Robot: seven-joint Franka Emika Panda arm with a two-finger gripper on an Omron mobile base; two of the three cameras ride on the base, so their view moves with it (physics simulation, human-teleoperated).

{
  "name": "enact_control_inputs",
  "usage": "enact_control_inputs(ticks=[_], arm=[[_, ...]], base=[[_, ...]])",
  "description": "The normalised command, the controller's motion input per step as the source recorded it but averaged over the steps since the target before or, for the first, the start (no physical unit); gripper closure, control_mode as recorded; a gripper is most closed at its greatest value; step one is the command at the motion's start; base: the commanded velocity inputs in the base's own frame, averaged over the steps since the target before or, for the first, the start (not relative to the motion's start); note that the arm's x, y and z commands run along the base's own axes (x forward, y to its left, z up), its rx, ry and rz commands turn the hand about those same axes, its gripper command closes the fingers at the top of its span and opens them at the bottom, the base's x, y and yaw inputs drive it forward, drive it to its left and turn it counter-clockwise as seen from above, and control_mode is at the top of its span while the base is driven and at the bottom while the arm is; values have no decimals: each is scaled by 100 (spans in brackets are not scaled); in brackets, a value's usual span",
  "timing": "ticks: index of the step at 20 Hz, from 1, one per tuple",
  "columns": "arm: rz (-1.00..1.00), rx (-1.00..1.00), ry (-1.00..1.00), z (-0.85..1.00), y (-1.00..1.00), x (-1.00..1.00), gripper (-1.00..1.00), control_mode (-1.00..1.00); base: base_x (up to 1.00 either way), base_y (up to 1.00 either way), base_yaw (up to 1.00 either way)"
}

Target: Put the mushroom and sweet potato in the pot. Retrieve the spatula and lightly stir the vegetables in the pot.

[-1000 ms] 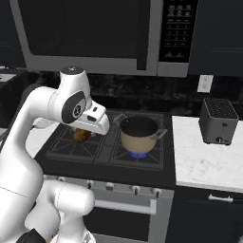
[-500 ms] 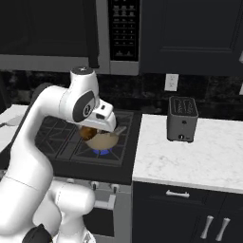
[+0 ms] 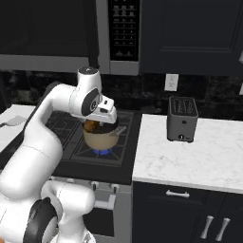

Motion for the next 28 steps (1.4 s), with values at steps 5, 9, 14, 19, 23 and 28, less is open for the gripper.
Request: enact_control_inputs(ticks=[5, 9, 14, 19, 23, 28], arm=[[0, 0, 0, -50, 16, 75, 100, -100], [0, 0, 0, -44, 15, 64, 100, -100], [-1, 0, 1, -33, 6, 52, 100, -100], [-2, 0, 4, -28, 1, 42, 100, -100], [-1, 0, 2, -23, 0, 28, 100, -100], [0, 0, 0, -16, 5, 4, -100, -100]], base=[[0, 0, 0], [0, 0, 0], [0, 0, 0], [0, 0, 0], [0, 0, 0], [0, 0, 0]])
